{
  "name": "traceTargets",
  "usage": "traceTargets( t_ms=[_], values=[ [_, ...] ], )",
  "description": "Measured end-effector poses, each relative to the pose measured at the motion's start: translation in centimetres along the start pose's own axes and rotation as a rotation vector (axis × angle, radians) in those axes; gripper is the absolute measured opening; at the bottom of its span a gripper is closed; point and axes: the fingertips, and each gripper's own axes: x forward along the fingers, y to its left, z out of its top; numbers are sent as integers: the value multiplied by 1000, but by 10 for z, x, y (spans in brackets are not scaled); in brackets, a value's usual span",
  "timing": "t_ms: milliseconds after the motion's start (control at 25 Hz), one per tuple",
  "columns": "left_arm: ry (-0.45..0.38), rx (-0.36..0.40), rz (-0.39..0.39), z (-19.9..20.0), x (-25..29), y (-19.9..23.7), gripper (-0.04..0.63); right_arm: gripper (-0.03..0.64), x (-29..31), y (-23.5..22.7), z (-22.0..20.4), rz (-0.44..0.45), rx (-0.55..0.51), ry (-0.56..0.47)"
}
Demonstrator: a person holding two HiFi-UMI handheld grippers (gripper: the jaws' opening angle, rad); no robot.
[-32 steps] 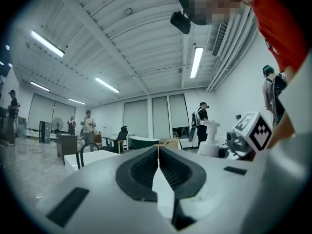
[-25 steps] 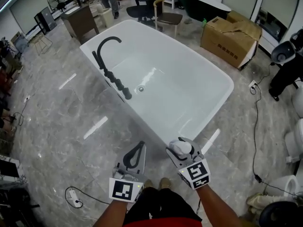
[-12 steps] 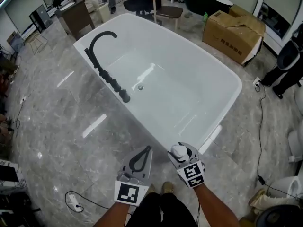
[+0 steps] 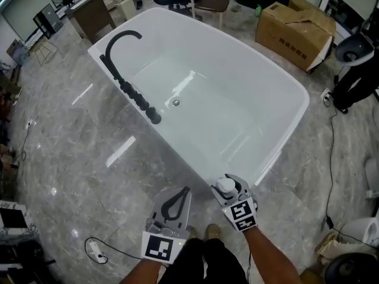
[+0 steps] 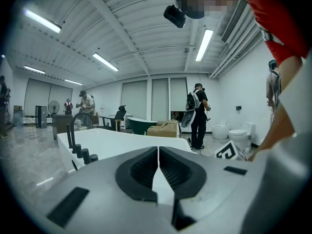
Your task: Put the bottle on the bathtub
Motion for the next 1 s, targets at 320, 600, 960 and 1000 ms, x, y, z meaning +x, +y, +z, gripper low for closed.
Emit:
traceTargets(
  t_ms=[320,600,960,1000],
  values=[
    [-3,4,-4,3,5,1,14,247,4,-1,-15,-6,0,20],
    [4,5,-8,1,5,-5,14,288,2,3,-13,16,2,-19],
    [-18,-4,-15,18,1,-19,14,333,-35,2,6,11,-23,-59],
    [-25,-6,-16,23,0,-21,14,333,-44,1,14,6,-23,-71]
  ],
)
